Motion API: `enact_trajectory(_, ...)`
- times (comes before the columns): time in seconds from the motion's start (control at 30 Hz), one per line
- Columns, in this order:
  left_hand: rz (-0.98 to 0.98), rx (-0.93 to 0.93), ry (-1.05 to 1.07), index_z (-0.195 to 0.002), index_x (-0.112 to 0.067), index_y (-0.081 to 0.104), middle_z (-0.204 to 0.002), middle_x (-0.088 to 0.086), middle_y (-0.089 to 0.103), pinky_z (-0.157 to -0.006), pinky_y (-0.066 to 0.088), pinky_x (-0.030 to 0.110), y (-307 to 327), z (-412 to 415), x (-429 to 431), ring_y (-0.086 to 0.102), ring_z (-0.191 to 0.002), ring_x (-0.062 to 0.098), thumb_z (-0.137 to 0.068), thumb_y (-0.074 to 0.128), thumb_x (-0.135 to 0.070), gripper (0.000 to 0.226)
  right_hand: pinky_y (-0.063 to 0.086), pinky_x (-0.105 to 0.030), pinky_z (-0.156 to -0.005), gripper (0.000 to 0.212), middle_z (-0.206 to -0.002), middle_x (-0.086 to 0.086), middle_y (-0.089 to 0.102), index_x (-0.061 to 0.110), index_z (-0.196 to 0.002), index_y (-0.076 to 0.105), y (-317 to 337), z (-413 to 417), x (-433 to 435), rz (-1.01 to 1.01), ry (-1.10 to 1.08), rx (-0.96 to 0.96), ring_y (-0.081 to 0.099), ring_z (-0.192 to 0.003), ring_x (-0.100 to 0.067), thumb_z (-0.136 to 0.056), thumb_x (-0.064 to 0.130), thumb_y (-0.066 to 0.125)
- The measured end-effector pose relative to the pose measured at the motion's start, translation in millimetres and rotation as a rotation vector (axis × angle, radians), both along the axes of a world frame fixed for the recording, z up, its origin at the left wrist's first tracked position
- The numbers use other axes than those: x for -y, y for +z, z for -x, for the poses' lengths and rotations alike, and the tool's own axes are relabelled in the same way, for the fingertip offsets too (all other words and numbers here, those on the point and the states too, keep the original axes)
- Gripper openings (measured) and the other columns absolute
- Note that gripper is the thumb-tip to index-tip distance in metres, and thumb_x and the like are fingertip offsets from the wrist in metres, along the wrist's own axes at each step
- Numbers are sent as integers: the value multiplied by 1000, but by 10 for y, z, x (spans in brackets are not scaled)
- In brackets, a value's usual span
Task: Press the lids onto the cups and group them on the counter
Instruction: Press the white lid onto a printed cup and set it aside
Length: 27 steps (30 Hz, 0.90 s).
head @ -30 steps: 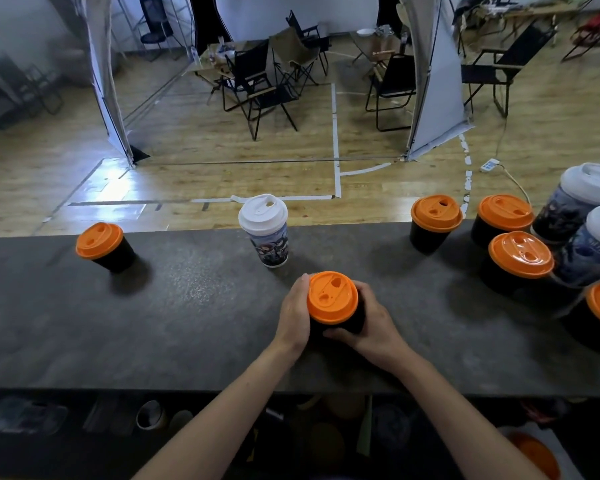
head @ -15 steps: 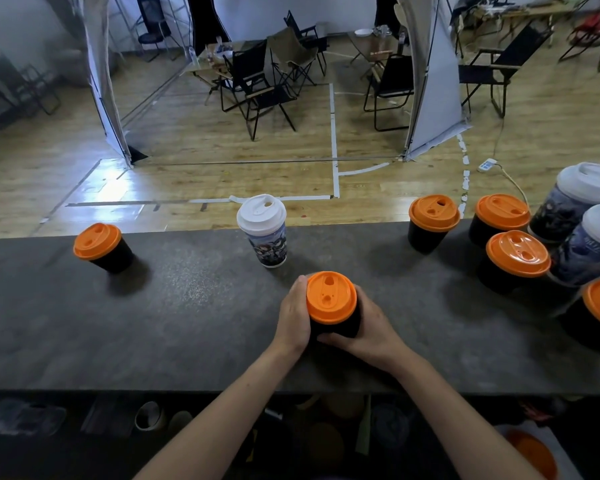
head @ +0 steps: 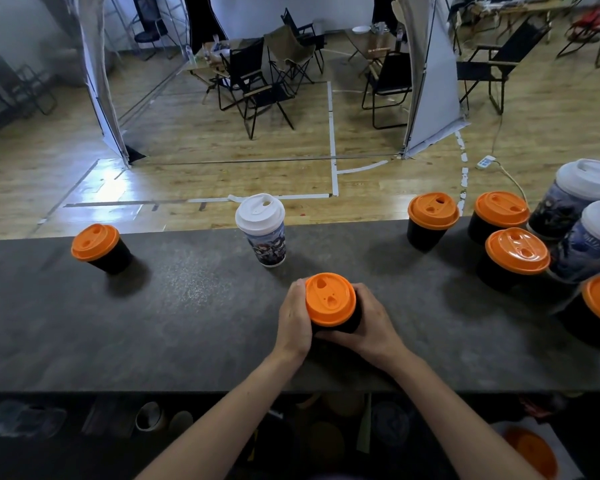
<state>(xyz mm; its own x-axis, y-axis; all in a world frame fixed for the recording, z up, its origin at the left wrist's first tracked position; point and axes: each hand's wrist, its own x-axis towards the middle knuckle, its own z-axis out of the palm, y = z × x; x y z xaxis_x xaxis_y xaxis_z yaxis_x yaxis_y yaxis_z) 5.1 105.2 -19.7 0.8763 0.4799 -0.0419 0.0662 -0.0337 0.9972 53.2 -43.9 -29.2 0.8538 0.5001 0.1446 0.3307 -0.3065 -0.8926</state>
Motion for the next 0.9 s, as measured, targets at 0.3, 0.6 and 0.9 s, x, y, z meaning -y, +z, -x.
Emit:
enact_trajectory(0.3, -52, 36, 18, -100, -13, 70, -100, 2, 72, -81, 47, 11, 43, 22, -14, 66, -93, 3, -98, 32, -40, 46, 44, -14, -96, 85, -124, 17, 57, 31, -129, 50, 20, 15, -17, -4, 38, 24, 57, -117, 3, -58, 57, 91)
enact_trajectory(0.6, 17, 20, -62, -105, -15, 74, -105, 4, 77, -93, 52, 27, 46, -24, -69, 69, -105, 17, -99, 33, -44, 51, 48, -24, -98, 78, -124, 14, 61, 28, -130, 53, 52, 16, 2, 11, 79, 51, 59, -117, -3, -64, 50, 89)
enact_trajectory(0.9, 69, 8, -147, -118, -9, 73, -112, 7, 76, -98, 51, 27, 110, -32, -109, 70, -111, 19, -101, 30, -41, 56, 51, -32, -96, 74, -121, 13, 63, 24, -128, 58, 52, 10, 23, 30, 86, 50, 61, -114, -4, -65, 47, 89)
